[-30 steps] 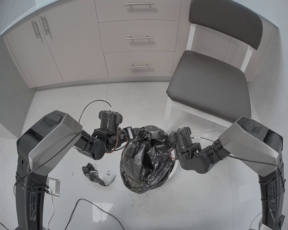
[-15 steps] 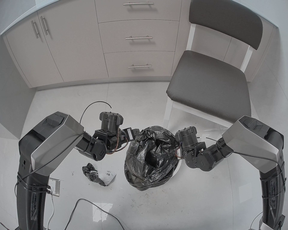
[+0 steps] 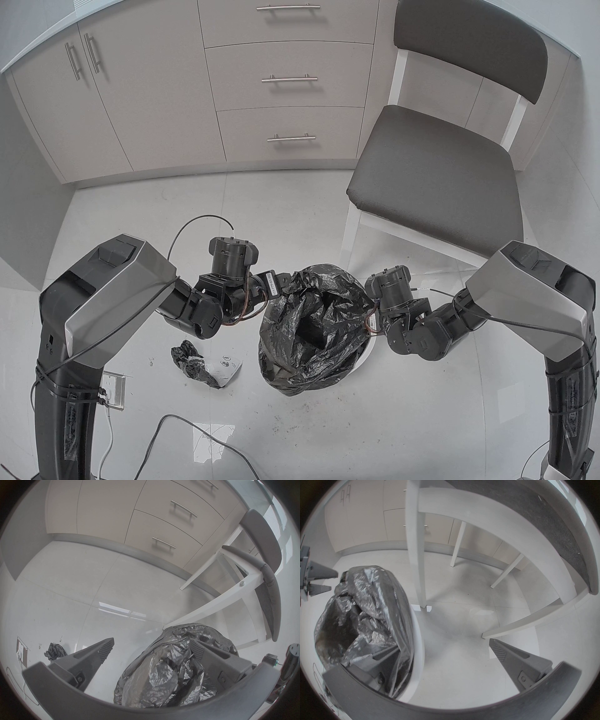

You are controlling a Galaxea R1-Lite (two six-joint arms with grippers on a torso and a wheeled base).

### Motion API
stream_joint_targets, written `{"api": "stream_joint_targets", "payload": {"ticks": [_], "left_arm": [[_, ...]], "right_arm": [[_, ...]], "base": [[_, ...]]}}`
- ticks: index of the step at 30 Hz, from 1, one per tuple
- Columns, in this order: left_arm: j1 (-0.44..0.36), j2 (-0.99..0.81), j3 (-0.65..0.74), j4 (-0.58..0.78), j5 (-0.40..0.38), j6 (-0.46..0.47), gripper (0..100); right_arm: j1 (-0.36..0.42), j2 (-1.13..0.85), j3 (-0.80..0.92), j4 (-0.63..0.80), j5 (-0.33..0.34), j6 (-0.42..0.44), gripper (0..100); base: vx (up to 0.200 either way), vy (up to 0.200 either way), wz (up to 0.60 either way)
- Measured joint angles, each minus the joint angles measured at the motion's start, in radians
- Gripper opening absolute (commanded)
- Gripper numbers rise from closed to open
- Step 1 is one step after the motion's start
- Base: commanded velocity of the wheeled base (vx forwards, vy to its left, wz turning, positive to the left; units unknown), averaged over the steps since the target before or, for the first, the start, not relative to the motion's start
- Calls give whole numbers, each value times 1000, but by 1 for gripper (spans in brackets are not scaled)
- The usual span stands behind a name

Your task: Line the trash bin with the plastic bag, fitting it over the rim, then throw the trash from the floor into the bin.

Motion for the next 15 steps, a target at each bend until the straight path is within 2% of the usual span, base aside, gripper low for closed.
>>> {"api": "stream_joint_targets", "payload": {"ticks": [7, 15], "left_arm": [[-20, -38, 59, -1, 0, -44, 100], [-47, -54, 73, -1, -2, -47, 100]], "right_arm": [[37, -46, 102, 1, 0, 18, 100], [50, -62, 140, 3, 0, 26, 100]], "base": [[0, 0, 0], [0, 0, 0]]}}
